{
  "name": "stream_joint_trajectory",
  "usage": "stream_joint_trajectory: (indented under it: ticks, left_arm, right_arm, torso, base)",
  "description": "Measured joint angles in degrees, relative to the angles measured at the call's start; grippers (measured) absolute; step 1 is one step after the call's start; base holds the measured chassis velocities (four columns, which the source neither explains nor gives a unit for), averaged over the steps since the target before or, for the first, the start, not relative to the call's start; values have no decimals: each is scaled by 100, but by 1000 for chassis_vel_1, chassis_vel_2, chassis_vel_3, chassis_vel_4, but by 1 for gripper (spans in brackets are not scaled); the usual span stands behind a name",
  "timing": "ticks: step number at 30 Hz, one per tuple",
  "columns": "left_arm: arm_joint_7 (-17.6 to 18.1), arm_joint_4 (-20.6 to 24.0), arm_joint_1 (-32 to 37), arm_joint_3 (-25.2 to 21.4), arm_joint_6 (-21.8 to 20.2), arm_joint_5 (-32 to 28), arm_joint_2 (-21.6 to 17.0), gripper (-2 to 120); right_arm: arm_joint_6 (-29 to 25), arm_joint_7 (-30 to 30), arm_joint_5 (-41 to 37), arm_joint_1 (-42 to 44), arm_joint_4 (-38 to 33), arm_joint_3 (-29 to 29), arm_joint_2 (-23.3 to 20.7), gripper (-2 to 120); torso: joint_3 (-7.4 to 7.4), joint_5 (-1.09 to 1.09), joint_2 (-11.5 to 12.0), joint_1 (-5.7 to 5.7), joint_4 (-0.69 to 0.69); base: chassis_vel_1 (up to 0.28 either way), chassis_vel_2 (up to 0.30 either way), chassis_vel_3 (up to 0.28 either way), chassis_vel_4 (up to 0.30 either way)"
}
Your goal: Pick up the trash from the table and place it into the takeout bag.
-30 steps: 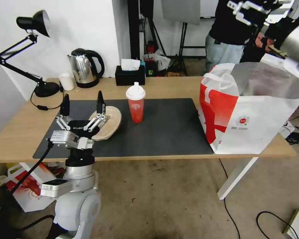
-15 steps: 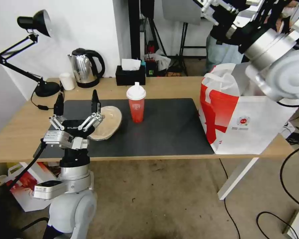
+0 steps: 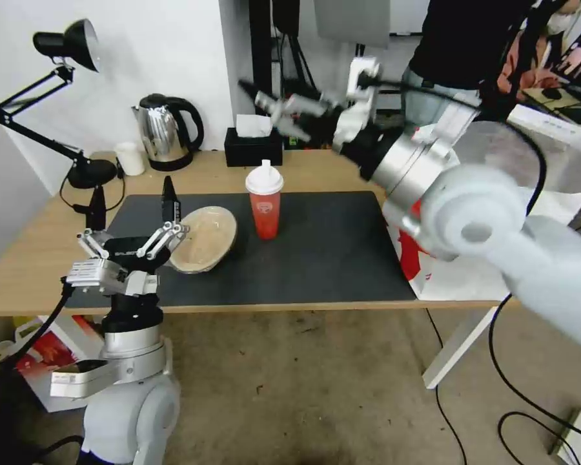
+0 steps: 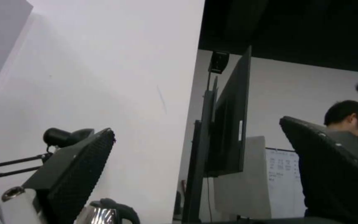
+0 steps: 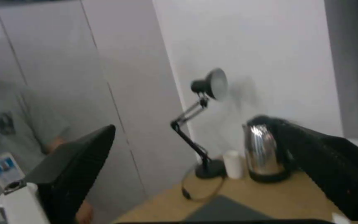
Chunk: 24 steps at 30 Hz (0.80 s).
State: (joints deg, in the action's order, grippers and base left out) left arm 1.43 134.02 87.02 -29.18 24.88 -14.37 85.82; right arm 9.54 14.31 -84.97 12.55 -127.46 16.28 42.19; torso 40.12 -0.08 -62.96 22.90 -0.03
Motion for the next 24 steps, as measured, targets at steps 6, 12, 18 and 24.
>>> stream_joint_trajectory:
  ticks: [6,12,18,24]
  left_arm:
    - [2,-4,2,0,3,16,5,100]
    - [5,-18,1,9,11,26,26,100]
    - [7,-43,-4,19,17,31,47,100]
    - [8,-77,-16,59,18,63,70,100]
  right_arm:
    - [260,289,482,524,-280,-10,-109,100]
    - [526,507,1281,1139,-471,-248,-318,100]
    - [588,403,2035,1900,-611,-617,-376,100]
    - [576,283,3087,3098,-654,-1061,-270,100]
  torso:
    - [0,0,0,0,4]
    - [0,0,0,1,2]
    - [0,0,0,0,2]
    - [0,0,0,0,2]
  base:
    - [0,0,0,0]
    - [0,0,0,0]
    - [0,0,0,0]
    - [0,0,0,0]
